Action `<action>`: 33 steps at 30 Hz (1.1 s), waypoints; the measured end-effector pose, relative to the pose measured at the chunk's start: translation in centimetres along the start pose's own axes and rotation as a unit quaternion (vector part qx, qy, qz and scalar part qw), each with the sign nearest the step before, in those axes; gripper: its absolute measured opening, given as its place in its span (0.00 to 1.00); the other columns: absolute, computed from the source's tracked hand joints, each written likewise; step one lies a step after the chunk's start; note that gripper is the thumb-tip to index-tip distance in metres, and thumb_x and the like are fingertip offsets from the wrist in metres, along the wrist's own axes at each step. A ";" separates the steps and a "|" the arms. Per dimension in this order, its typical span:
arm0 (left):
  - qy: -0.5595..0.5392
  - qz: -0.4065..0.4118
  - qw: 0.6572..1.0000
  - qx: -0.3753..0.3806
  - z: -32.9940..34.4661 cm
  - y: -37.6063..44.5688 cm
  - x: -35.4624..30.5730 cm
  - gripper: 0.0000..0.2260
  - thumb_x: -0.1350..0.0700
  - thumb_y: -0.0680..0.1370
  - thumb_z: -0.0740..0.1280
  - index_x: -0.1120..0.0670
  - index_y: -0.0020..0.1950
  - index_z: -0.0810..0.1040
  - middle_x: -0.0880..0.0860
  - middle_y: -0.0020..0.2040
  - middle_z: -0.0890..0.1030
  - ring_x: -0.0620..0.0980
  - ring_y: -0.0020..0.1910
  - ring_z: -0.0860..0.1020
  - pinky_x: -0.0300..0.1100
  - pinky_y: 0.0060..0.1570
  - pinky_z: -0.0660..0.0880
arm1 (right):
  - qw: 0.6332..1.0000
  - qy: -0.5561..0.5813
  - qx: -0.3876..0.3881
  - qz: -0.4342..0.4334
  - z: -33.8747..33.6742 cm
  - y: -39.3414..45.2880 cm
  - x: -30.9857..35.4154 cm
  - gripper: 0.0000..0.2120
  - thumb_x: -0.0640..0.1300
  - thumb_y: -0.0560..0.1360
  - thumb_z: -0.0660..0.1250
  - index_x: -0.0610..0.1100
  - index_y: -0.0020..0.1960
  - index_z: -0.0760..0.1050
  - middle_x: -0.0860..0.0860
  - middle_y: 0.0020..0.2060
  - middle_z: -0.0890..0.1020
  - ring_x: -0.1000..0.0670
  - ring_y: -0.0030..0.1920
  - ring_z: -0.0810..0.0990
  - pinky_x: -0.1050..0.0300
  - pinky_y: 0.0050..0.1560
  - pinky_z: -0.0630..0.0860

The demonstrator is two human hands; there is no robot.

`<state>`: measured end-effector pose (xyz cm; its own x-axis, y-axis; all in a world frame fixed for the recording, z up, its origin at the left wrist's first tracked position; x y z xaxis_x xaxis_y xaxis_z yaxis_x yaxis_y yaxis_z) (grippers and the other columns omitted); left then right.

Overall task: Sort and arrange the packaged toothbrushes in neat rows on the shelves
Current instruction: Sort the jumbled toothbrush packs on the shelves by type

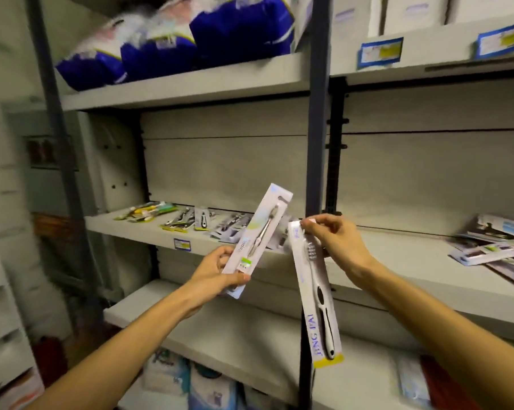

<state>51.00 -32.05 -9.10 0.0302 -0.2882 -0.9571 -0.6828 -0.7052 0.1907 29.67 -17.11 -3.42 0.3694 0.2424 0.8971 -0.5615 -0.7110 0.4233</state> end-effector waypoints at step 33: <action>0.127 0.023 0.977 -0.168 -30.3 29.2 8.0 0.29 0.67 0.73 0.74 0.57 0.72 0.68 0.55 0.60 0.79 0.48 0.51 0.79 0.33 0.42 0.75 | 0.992 0.032 0.025 0.116 29.6 33.9 -5.8 0.05 0.39 0.76 0.71 0.37 0.49 0.80 0.43 0.39 0.83 0.49 0.33 0.80 0.54 0.36 0.82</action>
<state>53.43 -74.57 -4.55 0.2148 -0.4469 -0.8684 -0.4108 -0.8480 0.3348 30.40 -62.16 2.01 0.1862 0.1094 0.9764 -0.5870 -0.7845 0.1998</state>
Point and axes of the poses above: each hand's wrist, its own y-axis towards the middle knuckle, its own z-axis out of the palm, x = y × z, the point moved 3 cm from there along y, towards the middle knuckle
